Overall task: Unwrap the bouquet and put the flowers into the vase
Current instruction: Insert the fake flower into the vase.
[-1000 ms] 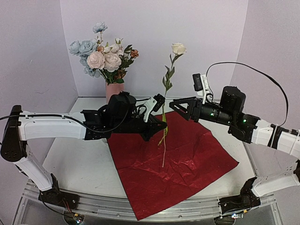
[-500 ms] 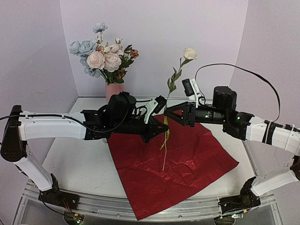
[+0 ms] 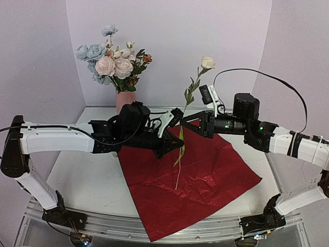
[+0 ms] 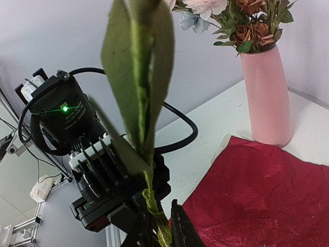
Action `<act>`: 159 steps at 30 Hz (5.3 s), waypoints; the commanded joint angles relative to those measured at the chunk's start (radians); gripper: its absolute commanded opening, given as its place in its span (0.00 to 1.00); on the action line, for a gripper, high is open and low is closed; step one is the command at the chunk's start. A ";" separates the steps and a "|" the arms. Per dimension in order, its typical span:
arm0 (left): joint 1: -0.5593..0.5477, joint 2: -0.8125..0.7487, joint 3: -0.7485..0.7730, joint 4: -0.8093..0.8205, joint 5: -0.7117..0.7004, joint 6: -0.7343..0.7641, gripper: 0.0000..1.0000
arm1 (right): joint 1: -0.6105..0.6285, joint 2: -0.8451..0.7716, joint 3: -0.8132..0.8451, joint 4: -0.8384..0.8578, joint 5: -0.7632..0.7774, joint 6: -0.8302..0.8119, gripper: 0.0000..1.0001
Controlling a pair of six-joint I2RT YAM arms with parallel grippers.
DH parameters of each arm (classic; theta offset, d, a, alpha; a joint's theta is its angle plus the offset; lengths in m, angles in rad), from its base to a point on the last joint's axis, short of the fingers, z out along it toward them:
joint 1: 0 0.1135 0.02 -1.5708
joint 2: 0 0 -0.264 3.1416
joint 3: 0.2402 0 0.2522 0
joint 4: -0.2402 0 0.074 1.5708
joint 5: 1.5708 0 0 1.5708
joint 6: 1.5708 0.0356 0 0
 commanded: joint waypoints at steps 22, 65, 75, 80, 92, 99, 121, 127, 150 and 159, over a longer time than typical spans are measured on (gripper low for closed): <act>0.007 -0.221 -0.076 -0.039 -0.433 -0.164 0.84 | 0.040 0.049 0.124 -0.016 0.358 -0.028 0.00; 0.170 -0.583 -0.411 -0.166 -0.892 -0.464 0.81 | 0.082 0.962 1.359 0.445 0.604 -0.263 0.00; 0.172 -0.547 -0.399 -0.165 -0.886 -0.452 0.81 | 0.081 1.048 1.344 0.464 0.621 -0.185 0.00; 0.172 -0.542 -0.400 -0.165 -0.889 -0.449 0.81 | 0.081 1.095 1.348 0.464 0.620 -0.150 0.00; 0.174 -0.520 -0.399 -0.164 -0.887 -0.453 0.81 | 0.081 0.937 1.117 0.521 0.582 -0.105 0.00; 0.179 -0.504 -0.385 -0.163 -0.877 -0.446 0.81 | 0.080 0.743 0.945 0.528 0.566 -0.092 0.00; 0.179 -0.412 -0.131 -0.066 -0.262 -0.179 0.84 | 0.082 0.080 0.372 0.049 0.349 -0.131 0.00; 0.179 -0.281 -0.053 -0.016 -0.070 -0.219 0.84 | 0.082 -0.022 0.276 0.020 0.225 -0.061 0.00; 0.179 -0.208 -0.067 0.141 0.221 -0.314 0.71 | 0.081 -0.108 0.213 0.000 0.187 0.015 0.00; 0.179 -0.151 -0.081 0.143 0.298 -0.365 0.64 | 0.081 -0.109 0.225 -0.001 0.190 0.023 0.00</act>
